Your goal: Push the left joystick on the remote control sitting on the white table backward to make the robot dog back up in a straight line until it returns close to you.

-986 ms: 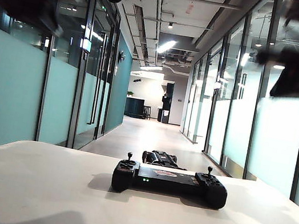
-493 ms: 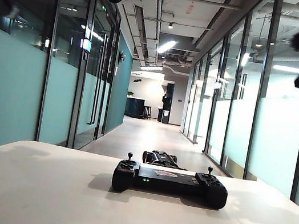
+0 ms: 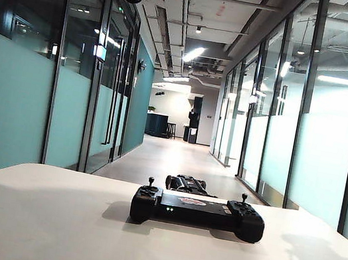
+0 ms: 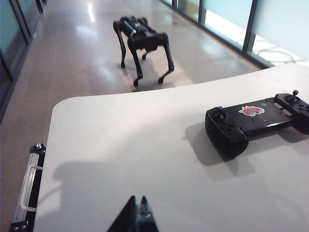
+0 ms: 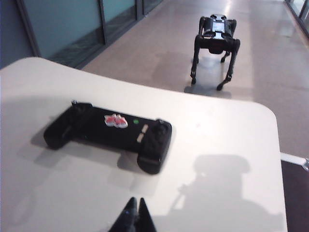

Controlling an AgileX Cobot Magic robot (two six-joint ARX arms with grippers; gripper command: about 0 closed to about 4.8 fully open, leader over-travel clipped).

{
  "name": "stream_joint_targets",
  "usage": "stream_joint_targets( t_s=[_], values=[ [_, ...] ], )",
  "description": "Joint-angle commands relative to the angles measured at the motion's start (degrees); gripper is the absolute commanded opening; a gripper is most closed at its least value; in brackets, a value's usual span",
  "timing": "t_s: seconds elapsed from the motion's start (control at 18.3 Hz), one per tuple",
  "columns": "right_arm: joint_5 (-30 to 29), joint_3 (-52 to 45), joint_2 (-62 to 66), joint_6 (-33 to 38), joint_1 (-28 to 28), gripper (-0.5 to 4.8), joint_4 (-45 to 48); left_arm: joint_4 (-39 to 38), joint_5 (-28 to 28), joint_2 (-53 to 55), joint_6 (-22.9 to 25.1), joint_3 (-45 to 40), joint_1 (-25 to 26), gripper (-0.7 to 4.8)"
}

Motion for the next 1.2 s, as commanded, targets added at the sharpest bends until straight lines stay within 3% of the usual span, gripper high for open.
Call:
stream_joint_targets(
  t_s=[0.05,0.38,0.82,1.2],
  values=[
    [-0.42,-1.16,-3.65,-0.37,0.0,-0.02,-2.29,-0.35,-0.22,-6.16,-0.2,-3.56,0.04,-0.05],
    [-1.38,-5.07,-13.84,-2.1,-0.02,-0.02,-7.54,-4.9,0.26,-14.53,0.22,-7.54,0.07,-0.05],
    [-3.8,-6.78,-28.04,-2.4,-0.02,-0.02,-18.34,-6.54,0.28,-15.34,-0.15,-7.54,0.07,-0.05],
    [0.55,-7.02,-33.86,-3.17,-1.07,-0.02,-18.12,-6.56,0.28,-15.34,-0.15,-7.54,0.07,-0.05]
  ],
)
